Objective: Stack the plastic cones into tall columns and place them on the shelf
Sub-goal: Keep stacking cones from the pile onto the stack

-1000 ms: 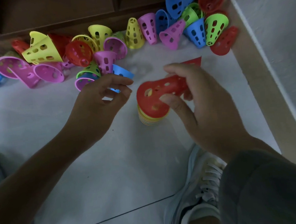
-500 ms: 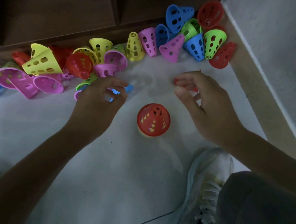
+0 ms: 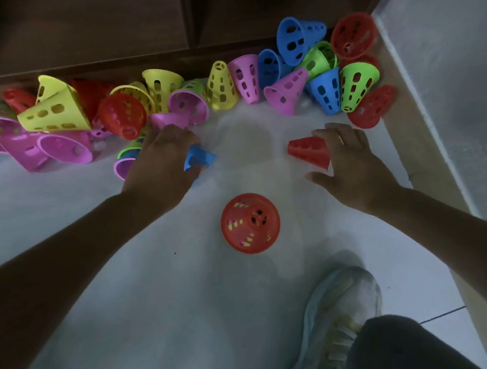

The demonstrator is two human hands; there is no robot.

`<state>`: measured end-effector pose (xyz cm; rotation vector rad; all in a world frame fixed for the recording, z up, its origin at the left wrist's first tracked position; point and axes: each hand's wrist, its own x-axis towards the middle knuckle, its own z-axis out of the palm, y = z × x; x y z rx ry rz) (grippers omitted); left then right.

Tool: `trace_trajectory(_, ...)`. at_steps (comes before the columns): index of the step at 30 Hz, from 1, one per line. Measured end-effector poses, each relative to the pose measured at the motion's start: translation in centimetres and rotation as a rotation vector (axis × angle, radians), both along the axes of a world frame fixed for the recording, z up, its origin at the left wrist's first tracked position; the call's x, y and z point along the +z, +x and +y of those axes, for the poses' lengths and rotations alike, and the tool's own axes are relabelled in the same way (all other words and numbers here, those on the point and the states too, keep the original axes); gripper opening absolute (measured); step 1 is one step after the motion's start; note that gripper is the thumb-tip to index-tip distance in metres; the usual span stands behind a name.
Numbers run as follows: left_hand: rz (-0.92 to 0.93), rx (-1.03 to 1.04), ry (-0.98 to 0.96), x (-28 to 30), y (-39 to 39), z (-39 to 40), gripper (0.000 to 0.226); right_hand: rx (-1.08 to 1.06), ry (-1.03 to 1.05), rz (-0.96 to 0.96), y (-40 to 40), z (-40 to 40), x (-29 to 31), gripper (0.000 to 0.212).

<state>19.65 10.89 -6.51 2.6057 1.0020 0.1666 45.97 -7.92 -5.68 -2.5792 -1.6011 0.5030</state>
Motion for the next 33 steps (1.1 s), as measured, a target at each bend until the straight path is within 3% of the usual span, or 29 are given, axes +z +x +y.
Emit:
trace_trajectory(7, -0.199, 0.083, -0.097, 1.0, 0.6, 0.7, 0.020, -0.022, 0.081, 0.044, 0.9, 0.5, -1.5, 0.073)
trace_trajectory(16, -0.261, -0.106, -0.197, 0.9, 0.1, 0.4, 0.021, -0.064, 0.370, 0.468, -1.6, 2.7, 1.2, 0.081)
trace_trajectory(22, -0.294, -0.176, -0.243, 2.2, 1.3, 0.2, 0.021, 0.091, 0.308, 0.467, -3.2, 4.0, 4.2, 0.083)
trace_trajectory(26, -0.335, -0.183, -0.385, 3.3, 1.8, -0.3, 0.007, 0.089, 0.227, 0.508, -3.7, 4.1, 4.8, 0.082)
trace_trajectory(31, -0.439, -0.098, -0.769, 4.0, 2.0, -1.4, 0.013, -0.025, 0.205, 0.783, -4.5, 3.9, 5.7, 0.075)
trace_trajectory(33, -0.463, -0.072, -0.807, 4.3, 2.3, -1.5, 0.015, -0.060, 0.208, 0.844, -4.8, 3.8, 6.0, 0.079)
